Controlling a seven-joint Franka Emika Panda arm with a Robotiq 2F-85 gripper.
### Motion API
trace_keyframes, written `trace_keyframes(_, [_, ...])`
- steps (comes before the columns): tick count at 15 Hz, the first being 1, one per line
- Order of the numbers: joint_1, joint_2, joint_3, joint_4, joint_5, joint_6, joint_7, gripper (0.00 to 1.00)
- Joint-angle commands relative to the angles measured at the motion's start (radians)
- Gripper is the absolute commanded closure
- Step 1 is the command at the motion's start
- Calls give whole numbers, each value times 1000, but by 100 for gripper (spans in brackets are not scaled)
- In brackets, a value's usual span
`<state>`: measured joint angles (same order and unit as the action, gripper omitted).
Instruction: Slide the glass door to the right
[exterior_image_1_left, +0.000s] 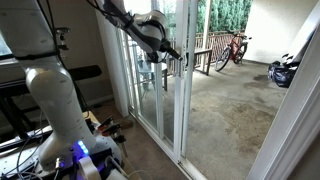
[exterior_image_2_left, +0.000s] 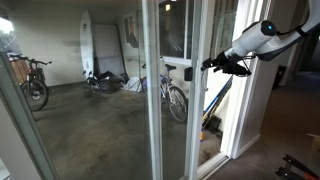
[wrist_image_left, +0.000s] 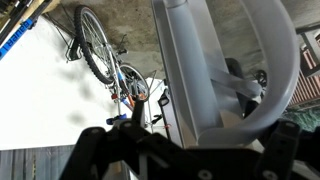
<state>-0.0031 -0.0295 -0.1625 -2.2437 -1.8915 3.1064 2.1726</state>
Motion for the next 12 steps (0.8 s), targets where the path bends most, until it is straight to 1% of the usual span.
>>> trace_keyframes(1, [-84, -11, -87, -59, 26, -4, -87, 0])
trace_keyframes(7, [-127, 5, -178, -41, 8, 45, -108, 0])
trace_keyframes(10, [-151, 25, -228, -2, -10, 88, -110, 0])
trace_keyframes(11, [-164, 39, -250, 26, -26, 118, -119, 0])
trace_keyframes(12, [-177, 57, -272, 52, -41, 177, -139, 0])
